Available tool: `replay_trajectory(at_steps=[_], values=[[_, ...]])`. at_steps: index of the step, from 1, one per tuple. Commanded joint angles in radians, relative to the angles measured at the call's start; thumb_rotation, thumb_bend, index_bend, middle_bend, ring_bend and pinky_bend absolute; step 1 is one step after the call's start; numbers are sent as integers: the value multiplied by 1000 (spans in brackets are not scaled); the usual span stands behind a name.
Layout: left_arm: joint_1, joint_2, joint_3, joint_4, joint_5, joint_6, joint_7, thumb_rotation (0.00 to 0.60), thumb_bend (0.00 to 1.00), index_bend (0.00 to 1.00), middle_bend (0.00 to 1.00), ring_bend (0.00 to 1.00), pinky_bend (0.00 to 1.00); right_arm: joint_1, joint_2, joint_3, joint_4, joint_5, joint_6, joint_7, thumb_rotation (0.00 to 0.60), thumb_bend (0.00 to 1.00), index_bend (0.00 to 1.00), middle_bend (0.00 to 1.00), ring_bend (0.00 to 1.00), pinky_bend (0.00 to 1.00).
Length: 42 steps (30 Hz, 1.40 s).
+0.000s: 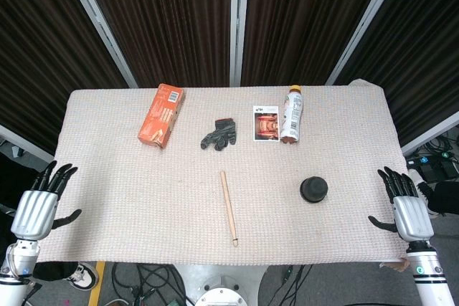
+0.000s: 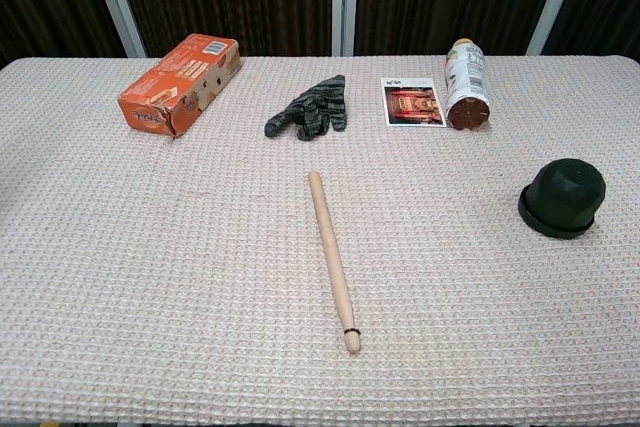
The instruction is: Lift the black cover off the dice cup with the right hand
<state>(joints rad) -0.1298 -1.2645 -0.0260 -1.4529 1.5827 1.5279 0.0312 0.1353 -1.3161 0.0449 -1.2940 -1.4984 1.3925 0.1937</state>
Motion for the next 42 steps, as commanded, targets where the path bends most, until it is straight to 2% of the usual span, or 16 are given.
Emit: replay_trajectory(at_steps=[1,20,28,42], values=[[0,0,0,0,-1,0,0,600,123,134,118,0,179,-1,0,1,0,1,1,-1,600,1,0,0,0,0],[-6,-14,5,10,-16,-31,4,600,123,134,118,0,179,41,-44,2,50,28,-98,31,600,0,0,2,0,0],[-11,-19,10,27,-14,-45,0,600,123,134,118,0,180,86,-91,10,88,59,-201,104,600,12,0,30,0,0],[-13,-15,18,19,-6,-50,-4,600,123,134,118,0,179,168,-133,43,10,113,-304,-28,600,17,0,69,0,0]])
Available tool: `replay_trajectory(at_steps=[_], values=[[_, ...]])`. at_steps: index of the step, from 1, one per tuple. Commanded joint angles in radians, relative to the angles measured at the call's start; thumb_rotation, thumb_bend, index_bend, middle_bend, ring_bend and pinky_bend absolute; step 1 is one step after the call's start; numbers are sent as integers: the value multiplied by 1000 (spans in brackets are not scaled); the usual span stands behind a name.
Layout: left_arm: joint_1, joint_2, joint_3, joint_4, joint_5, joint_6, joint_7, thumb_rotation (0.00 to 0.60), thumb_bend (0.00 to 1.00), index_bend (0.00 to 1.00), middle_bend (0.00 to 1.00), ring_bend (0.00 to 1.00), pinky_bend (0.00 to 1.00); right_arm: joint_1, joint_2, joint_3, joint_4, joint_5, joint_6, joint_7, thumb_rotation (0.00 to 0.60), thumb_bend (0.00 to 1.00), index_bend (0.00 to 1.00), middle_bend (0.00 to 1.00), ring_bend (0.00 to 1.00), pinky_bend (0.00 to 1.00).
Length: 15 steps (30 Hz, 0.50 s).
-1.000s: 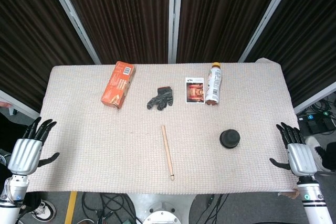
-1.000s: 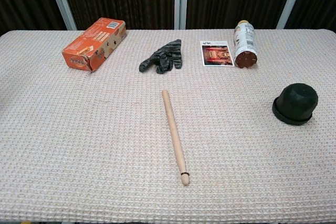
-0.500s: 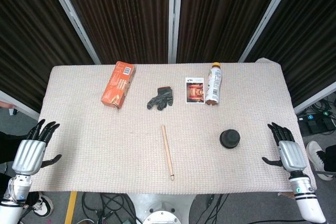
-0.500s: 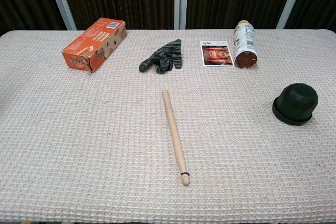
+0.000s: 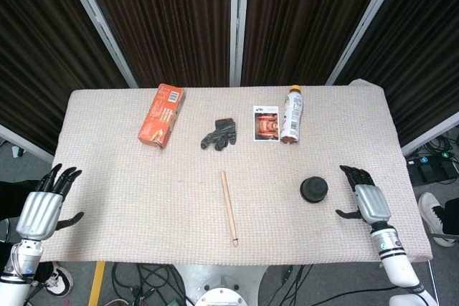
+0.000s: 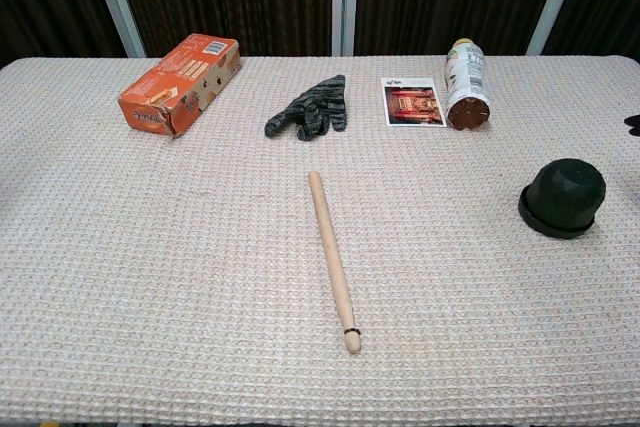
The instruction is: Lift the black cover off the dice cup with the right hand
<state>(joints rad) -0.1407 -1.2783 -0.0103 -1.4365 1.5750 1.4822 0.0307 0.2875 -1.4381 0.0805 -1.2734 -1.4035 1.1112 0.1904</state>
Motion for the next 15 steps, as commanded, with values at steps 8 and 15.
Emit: replay_trajectory(at_steps=[8,15], values=[[-7,-8,5,19,4,-12,-22,600,123,134,118,0,180,48,-58,28,-3,60,-66,-32,600,19,0,114,0,0],[-7,-8,5,30,3,-11,-37,600,123,134,118,0,179,64,-90,33,12,81,-87,-28,600,25,0,141,0,0]])
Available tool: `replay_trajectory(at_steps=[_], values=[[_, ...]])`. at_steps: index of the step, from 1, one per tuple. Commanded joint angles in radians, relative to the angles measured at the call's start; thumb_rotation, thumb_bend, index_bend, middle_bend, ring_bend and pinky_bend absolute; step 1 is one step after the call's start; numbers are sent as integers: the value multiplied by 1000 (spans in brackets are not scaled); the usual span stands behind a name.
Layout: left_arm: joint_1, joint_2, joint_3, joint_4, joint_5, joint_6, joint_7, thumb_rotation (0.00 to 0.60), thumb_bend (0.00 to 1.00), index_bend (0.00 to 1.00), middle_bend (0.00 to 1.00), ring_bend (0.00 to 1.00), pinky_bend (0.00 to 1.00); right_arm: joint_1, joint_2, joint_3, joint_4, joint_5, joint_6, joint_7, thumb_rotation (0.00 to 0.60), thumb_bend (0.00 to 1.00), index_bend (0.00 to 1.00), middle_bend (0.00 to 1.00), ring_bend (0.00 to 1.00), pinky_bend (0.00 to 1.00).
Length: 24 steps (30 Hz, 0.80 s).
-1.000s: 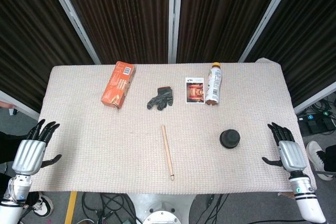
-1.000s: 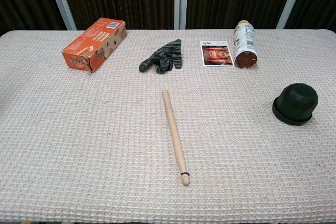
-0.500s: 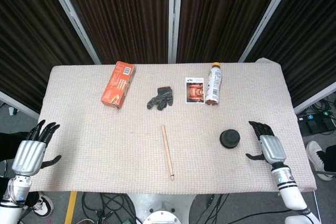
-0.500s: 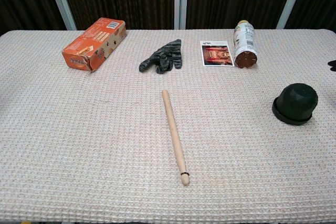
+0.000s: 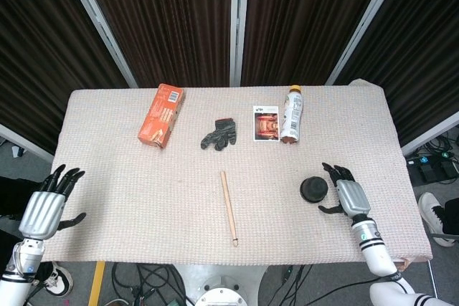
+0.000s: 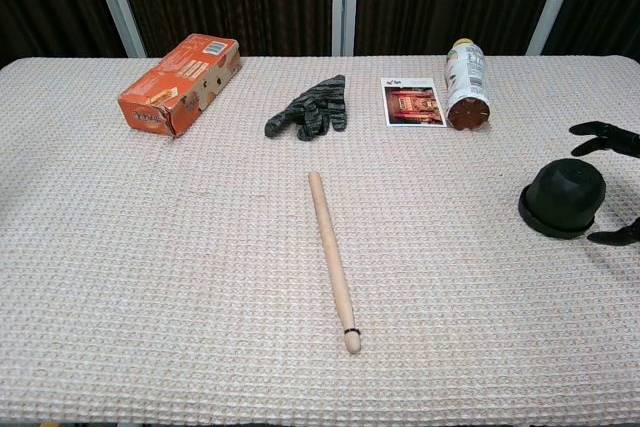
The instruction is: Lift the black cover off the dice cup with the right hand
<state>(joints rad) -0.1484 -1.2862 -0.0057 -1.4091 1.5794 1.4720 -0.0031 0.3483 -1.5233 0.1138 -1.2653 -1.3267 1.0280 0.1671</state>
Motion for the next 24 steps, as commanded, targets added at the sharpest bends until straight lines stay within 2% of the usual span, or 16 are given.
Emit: replay_trajectory(at_steps=[1,24], values=[[0,0,1,4,-2,-1,-5,600,123,134,118,0,179,5,-8,1,7,7,-5,-9,600,27,0,142,0,0],[-2,3,3,6,-8,-10,0,600,123,134,118,0,180,28,-49,-9,60,6,-34,40,600,68,0,179,0,0]])
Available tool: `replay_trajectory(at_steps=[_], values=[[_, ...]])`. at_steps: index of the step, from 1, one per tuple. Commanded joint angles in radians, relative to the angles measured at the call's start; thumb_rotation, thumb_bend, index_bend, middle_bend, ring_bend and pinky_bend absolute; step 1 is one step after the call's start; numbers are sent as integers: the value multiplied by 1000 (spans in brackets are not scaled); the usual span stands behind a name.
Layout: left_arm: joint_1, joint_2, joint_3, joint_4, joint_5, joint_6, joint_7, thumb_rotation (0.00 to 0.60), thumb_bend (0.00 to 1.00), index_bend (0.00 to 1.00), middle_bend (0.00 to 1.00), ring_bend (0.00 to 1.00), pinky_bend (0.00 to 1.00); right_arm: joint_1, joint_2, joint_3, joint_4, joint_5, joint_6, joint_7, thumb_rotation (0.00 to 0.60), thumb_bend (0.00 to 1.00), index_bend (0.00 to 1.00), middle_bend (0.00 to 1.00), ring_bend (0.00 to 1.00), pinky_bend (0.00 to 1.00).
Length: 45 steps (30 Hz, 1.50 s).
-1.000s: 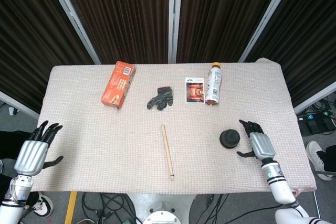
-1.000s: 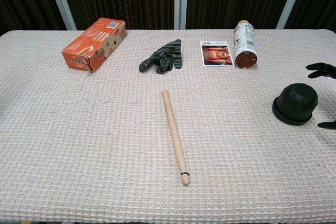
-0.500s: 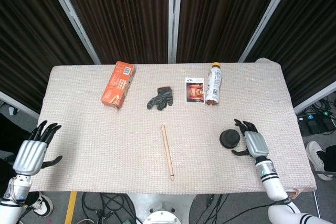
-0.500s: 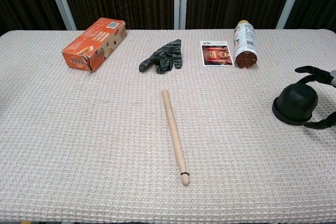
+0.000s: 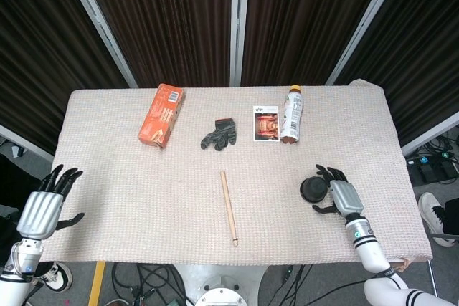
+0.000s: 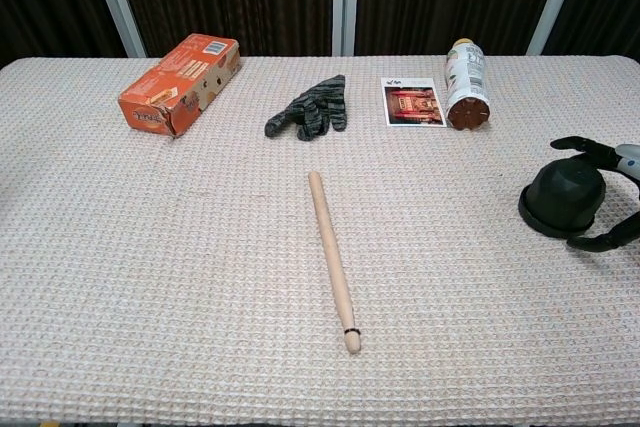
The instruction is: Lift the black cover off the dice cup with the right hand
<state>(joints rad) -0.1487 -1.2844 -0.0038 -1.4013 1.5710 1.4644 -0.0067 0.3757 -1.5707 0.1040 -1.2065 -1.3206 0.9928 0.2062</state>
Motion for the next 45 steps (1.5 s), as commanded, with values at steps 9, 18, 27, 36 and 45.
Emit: replay_trajectory(at_steps=[9,18,27,36,45], values=[[-2,3,1,-3,-2,-4,2,600,123,134,118,0,180,9,-3,3,4,8,-11,9,600,80,0,200,0,0],[-2,4,0,-1,-4,-7,0,600,123,134,118,0,180,17,-3,5,13,13,-26,21,600,89,0,201,0,0],[-2,5,-1,-3,-5,-3,1,600,123,134,118,0,180,22,-9,3,19,14,-31,23,600,101,0,227,0,0],[-2,4,1,-2,-6,-8,-1,600,124,134,118,0,180,23,-12,3,25,18,-29,15,600,118,0,268,0,0],[-1,5,3,-2,-6,-8,-2,600,123,134,119,0,180,18,-17,7,28,21,-11,8,600,150,86,321,0,0]])
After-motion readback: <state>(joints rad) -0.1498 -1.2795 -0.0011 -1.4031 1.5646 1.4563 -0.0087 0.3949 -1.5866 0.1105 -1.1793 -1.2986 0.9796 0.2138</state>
